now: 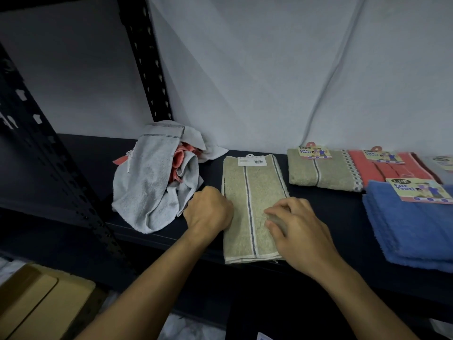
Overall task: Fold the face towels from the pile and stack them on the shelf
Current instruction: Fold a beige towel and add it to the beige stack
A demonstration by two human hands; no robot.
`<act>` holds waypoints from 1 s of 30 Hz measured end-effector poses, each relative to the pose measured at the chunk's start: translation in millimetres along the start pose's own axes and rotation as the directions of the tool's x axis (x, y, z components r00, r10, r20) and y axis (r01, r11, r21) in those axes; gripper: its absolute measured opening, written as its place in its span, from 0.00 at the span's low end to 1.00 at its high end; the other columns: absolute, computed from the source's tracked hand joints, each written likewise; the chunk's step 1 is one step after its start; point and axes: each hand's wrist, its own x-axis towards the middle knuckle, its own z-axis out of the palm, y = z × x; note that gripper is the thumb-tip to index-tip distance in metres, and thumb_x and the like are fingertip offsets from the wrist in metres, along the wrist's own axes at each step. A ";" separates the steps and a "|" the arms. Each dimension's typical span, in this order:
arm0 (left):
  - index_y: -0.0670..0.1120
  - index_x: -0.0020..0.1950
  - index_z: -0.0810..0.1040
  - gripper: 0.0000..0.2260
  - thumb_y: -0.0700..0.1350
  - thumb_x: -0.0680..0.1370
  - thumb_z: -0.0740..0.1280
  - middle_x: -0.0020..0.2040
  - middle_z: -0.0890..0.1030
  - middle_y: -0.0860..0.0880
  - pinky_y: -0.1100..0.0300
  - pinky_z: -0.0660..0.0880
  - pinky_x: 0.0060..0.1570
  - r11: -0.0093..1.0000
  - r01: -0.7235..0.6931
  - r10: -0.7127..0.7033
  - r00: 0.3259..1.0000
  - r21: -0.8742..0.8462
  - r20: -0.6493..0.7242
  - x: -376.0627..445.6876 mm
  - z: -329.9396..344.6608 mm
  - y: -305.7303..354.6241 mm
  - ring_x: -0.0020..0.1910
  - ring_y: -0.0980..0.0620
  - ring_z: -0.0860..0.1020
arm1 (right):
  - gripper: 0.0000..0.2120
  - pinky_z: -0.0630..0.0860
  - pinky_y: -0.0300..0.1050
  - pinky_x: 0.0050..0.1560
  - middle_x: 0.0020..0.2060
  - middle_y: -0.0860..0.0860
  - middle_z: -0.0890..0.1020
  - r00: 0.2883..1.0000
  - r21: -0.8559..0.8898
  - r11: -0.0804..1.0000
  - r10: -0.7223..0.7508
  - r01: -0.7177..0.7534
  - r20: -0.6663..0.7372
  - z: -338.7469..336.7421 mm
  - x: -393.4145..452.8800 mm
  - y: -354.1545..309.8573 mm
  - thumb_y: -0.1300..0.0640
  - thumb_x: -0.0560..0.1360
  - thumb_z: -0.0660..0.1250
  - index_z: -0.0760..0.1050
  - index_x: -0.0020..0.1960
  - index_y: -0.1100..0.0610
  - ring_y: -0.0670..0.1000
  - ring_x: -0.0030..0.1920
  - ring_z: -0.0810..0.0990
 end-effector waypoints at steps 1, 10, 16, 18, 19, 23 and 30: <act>0.45 0.35 0.77 0.11 0.47 0.76 0.63 0.35 0.79 0.49 0.58 0.66 0.30 1.000 -0.008 0.008 1.000 -0.001 -0.004 -0.1 0.8 -0.4 0.37 0.49 0.78 | 0.12 0.66 0.37 0.45 0.57 0.42 0.73 1.000 -0.022 1.000 -0.023 0.022 -0.011 1.2 -0.1 -0.7 0.50 0.78 0.65 0.78 0.61 0.48 0.43 0.61 0.66; 0.41 0.53 0.76 0.09 0.44 0.80 0.60 0.49 0.80 0.46 0.54 0.70 0.42 0.999 0.000 -0.001 0.999 -0.038 -0.036 -0.6 8.8 -3.5 0.49 0.45 0.78 | 0.07 0.67 0.36 0.40 0.50 0.46 0.77 0.987 -0.149 0.979 -0.148 0.137 -0.068 10.4 -6.2 -4.1 0.53 0.71 0.73 0.82 0.48 0.50 0.45 0.55 0.69; 0.42 0.33 0.70 0.12 0.41 0.76 0.62 0.31 0.73 0.47 0.59 0.61 0.25 0.997 -0.003 0.002 1.000 -0.075 -0.024 8.9 15.2 -10.8 0.31 0.48 0.73 | 0.06 0.68 0.35 0.40 0.49 0.46 0.76 0.987 -0.146 0.979 -0.153 0.144 -0.049 13.7 -8.7 -3.9 0.53 0.71 0.72 0.81 0.49 0.50 0.46 0.54 0.73; 0.44 0.30 0.68 0.13 0.40 0.76 0.63 0.29 0.71 0.48 0.59 0.62 0.25 0.996 -0.008 0.005 0.999 -0.091 -0.031 9.5 14.5 -10.6 0.29 0.50 0.71 | 0.07 0.71 0.35 0.39 0.50 0.46 0.77 0.988 -0.146 0.979 -0.150 0.143 -0.036 14.5 -9.2 -4.2 0.53 0.72 0.72 0.82 0.49 0.51 0.46 0.54 0.75; 0.44 0.30 0.68 0.13 0.40 0.75 0.63 0.29 0.71 0.48 0.60 0.62 0.24 0.995 -0.007 0.003 0.999 -0.096 -0.034 9.7 13.9 -10.0 0.28 0.50 0.70 | 0.07 0.72 0.36 0.39 0.50 0.46 0.77 0.988 -0.148 0.979 -0.149 0.143 -0.030 14.9 -9.3 -4.1 0.53 0.72 0.72 0.82 0.50 0.51 0.47 0.54 0.75; 0.43 0.31 0.69 0.11 0.38 0.74 0.62 0.28 0.71 0.48 0.61 0.61 0.24 0.993 -0.018 0.014 0.999 -0.120 -0.037 9.7 13.3 -8.2 0.27 0.52 0.69 | 0.08 0.71 0.36 0.41 0.51 0.45 0.76 0.991 -0.125 0.984 -0.133 0.130 -0.016 15.2 -9.4 -2.1 0.52 0.74 0.69 0.81 0.52 0.50 0.45 0.56 0.73; 0.43 0.30 0.67 0.13 0.39 0.75 0.63 0.28 0.70 0.48 0.61 0.61 0.24 0.988 -0.008 0.007 1.000 -0.151 -0.005 9.4 10.8 -9.6 0.25 0.52 0.67 | 0.12 0.67 0.36 0.44 0.56 0.43 0.73 0.994 -0.079 0.991 -0.105 0.107 0.030 11.6 -10.8 1.0 0.50 0.78 0.64 0.79 0.59 0.50 0.43 0.60 0.68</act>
